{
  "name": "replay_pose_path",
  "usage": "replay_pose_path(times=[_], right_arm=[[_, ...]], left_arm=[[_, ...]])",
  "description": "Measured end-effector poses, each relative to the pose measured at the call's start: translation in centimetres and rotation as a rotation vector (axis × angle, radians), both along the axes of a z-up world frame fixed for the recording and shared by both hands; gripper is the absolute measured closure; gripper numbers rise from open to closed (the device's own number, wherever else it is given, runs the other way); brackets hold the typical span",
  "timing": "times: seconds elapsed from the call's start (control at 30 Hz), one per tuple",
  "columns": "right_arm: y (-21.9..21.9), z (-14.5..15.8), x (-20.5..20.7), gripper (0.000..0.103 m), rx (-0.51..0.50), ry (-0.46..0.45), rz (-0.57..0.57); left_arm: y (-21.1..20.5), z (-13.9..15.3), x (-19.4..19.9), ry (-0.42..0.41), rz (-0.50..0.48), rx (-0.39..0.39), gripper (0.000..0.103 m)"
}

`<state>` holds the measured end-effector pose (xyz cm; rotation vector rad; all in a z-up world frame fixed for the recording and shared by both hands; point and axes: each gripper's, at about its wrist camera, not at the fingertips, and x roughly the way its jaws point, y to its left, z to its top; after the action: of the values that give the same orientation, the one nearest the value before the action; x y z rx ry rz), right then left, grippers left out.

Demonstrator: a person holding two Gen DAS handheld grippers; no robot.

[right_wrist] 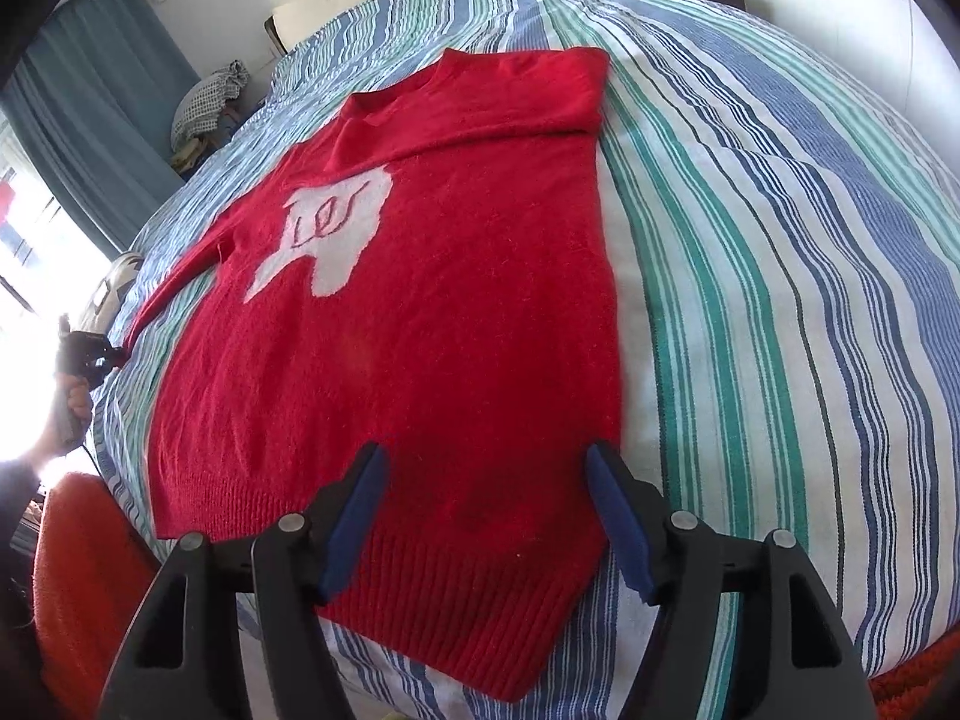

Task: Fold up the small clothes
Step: 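Grasp the other sleeve cuff with the left tool and fold it inward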

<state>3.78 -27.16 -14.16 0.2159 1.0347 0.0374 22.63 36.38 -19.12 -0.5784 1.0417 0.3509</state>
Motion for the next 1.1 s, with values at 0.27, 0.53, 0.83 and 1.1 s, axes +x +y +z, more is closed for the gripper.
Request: replay_pose_path(times=[0.27,0.53,0.83,1.1], right_arm=[[0.2,0.0,0.2,0.034,0.028,-0.004,0.021],[0.3,-0.1,0.0,0.034,0.06,-0.01,0.04],[0.5,-0.1,-0.5,0.034,0.075,-0.007,0.058],[-0.1,-0.5,-0.4,0.033,0.131,0.006,0.068]], left_arm=[[-10.5,14.0,2.3,-0.157,-0.235,0.262,0.1],[-33.1,28.2,6.0,-0.501,-0.647,0.186,0.1],[-48.1,20.5,8.1,-0.382,-0.855,0.22,0.029],[-32.6,11.9,8.3,-0.212,-0.686,0.29,0.03]])
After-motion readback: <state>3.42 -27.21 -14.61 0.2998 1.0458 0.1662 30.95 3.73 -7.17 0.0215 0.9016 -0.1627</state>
